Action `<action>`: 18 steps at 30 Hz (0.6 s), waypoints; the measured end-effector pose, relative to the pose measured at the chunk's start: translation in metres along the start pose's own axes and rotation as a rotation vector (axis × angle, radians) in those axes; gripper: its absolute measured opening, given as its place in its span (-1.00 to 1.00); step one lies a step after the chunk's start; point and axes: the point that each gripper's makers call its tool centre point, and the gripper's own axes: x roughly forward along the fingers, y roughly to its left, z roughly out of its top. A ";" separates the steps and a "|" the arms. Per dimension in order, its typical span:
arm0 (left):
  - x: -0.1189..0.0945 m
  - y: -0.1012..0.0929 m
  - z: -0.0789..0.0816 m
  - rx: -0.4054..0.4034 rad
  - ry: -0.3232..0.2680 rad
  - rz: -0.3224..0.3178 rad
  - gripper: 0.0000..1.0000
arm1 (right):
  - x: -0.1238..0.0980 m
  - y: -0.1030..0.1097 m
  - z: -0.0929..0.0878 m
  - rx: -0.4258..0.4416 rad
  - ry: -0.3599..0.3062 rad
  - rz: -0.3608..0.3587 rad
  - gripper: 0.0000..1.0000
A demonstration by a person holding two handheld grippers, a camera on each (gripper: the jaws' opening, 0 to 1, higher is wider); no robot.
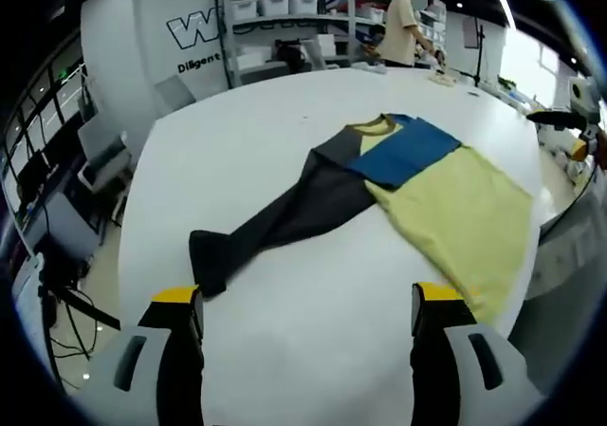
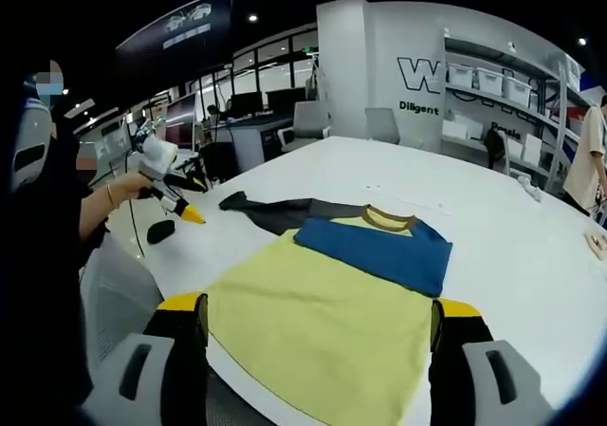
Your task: Fold the garment on the visible template until the final outline fits inside the template.
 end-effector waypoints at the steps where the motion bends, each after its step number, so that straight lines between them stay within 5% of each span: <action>1: 0.002 0.003 0.000 0.001 -0.001 0.008 0.72 | 0.000 0.001 -0.001 0.002 -0.001 0.002 0.89; 18: 0.047 0.045 0.006 0.150 -0.043 0.090 0.00 | -0.001 0.000 0.001 -0.022 -0.027 -0.004 0.62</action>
